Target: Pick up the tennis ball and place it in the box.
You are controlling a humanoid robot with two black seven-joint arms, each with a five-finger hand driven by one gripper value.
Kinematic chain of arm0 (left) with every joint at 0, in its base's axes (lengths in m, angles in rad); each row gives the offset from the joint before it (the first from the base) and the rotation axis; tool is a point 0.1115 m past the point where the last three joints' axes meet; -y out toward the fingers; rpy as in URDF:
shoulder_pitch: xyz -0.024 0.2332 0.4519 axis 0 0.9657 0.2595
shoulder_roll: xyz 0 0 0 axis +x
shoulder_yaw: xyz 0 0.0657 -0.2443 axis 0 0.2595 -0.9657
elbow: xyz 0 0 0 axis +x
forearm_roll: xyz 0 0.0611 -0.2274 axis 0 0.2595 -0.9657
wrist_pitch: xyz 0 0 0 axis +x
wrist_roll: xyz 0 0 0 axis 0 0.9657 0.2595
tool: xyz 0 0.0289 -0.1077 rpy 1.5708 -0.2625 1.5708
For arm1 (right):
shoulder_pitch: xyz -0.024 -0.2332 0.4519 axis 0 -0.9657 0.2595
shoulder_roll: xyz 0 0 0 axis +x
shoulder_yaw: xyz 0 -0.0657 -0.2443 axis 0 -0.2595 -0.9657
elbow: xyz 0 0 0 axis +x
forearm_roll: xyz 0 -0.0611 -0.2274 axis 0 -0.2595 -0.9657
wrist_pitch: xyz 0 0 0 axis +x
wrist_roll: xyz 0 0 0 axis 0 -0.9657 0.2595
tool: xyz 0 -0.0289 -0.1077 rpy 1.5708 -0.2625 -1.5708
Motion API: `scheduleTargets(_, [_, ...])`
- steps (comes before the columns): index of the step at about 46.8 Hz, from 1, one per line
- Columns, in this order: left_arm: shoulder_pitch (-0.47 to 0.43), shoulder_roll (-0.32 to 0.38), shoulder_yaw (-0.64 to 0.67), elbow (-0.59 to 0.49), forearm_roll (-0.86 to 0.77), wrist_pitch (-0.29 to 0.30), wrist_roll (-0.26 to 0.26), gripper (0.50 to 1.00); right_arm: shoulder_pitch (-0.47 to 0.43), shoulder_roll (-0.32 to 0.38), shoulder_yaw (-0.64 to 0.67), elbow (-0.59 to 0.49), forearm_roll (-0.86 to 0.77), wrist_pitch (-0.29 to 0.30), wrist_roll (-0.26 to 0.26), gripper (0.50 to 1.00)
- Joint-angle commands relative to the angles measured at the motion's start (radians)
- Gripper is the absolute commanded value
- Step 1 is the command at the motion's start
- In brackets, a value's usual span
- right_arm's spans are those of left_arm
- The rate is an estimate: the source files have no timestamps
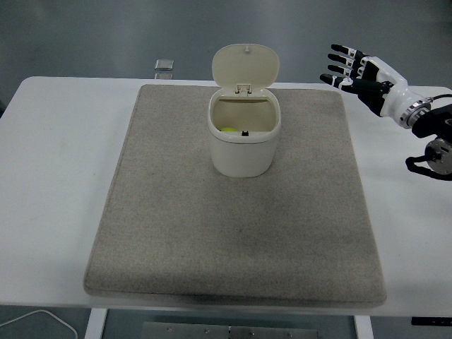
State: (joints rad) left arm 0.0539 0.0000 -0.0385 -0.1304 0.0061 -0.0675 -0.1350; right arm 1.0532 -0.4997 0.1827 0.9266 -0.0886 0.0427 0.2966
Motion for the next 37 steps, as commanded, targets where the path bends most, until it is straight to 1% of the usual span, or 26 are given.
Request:
scheduleTargets(1, [0.0, 0.0, -0.001, 0.0, 0.0, 0.0, 0.0, 0.992, -0.006, -0.003, 0.0, -0.003, 0.041, 0.009, -0.001, 0.93])
scheduleTargets(5, [0.0, 0.0, 0.0, 0.0, 0.0, 0.0, 0.0, 0.992, -0.007, -0.006, -0.002, -0.003, 0.046, 0.026, -0.001, 0.93])
scheduleTargets(11, [0.001, 0.0, 0.0, 0.0, 0.0, 0.0, 0.0, 0.992, -0.016, -0.01, -0.009, -0.003, 0.046, 0.081, -0.001, 0.93])
scheduleTargets(14, [0.0, 0.0, -0.001, 0.0, 0.0, 0.0, 0.0, 0.992, -0.022, -0.013, -0.009, -0.003, 0.04, 0.095, -0.001, 0.93])
scheduleTargets(37, [0.001, 0.0, 0.0, 0.0, 0.0, 0.0, 0.0, 0.992, -0.05, 0.0, -0.002, -0.006, 0.036, 0.086, 0.013, 0.93])
